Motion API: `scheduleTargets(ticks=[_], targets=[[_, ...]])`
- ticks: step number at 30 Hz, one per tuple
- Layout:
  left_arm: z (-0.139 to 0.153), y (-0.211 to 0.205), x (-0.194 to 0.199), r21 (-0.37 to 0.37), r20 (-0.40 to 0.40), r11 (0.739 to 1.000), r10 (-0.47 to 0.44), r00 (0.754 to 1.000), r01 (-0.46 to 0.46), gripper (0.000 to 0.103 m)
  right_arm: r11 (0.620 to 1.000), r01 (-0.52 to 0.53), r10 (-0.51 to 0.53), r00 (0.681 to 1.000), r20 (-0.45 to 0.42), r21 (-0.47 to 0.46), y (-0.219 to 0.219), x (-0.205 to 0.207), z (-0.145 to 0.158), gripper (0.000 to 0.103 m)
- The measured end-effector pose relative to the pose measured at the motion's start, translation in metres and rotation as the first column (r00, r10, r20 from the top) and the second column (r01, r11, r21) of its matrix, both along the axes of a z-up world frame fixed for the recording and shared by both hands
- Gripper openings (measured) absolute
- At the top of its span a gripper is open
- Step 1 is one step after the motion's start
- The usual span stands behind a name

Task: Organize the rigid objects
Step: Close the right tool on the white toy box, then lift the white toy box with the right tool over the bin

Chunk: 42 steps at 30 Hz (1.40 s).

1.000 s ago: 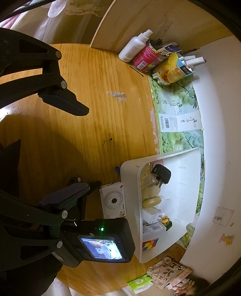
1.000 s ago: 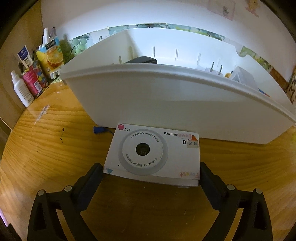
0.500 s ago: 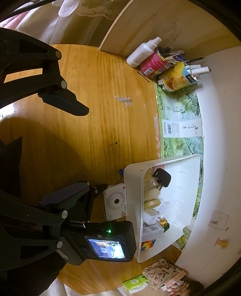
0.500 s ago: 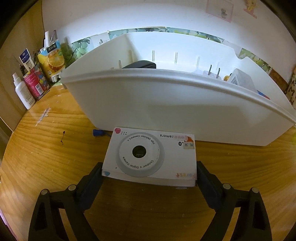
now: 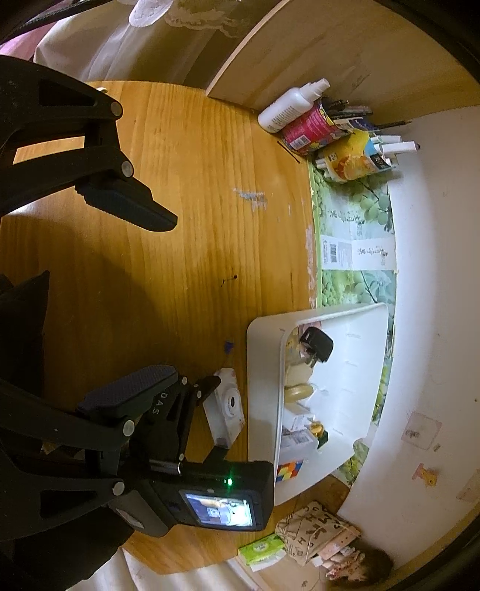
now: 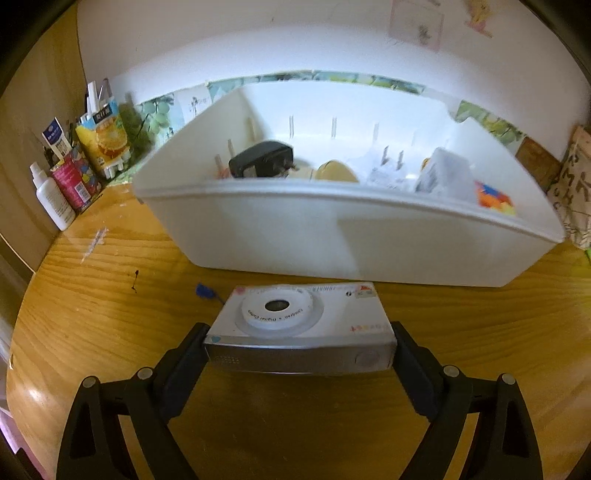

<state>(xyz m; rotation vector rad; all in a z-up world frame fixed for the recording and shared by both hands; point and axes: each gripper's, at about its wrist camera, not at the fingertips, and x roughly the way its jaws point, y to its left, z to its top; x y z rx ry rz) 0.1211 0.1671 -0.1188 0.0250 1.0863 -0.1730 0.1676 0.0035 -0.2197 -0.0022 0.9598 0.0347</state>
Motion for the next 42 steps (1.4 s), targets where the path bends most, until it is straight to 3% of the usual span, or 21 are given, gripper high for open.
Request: scheduleTargets(ticks=[8, 19, 24, 32, 42], targets=[[-0.016, 0.001, -0.004, -0.065, -0.051, 0.998, -0.02, 0.998, 0.017, 0.078, 0.997, -0.001, 0.003, 1.0, 0.021, -0.071, -0.006, -0.026, 0.019, 0.093], [-0.039, 0.006, -0.003, -0.119, -0.158, 0.989, 0.071, 0.985, -0.09, 0.078, 0.994, -0.057, 0.06, 0.998, 0.033, -0.096, -0.019, -0.047, 0.05, 0.093], [-0.037, 0.008, 0.002, -0.16, -0.166, 0.972, 0.144, 0.976, -0.17, 0.078, 0.993, -0.091, 0.097, 0.992, 0.076, -0.079, -0.033, -0.042, 0.074, 0.093], [-0.043, 0.003, 0.009, -0.167, -0.223, 0.934, 0.276, 0.935, -0.315, 0.078, 0.987, -0.146, 0.154, 0.976, 0.151, -0.065, -0.058, -0.021, 0.103, 0.093], [-0.042, -0.016, 0.012, -0.154, -0.226, 0.91, 0.348, 0.91, -0.386, 0.078, 0.975, -0.217, 0.221, 0.95, 0.219, -0.044, -0.081, 0.012, 0.114, 0.093]])
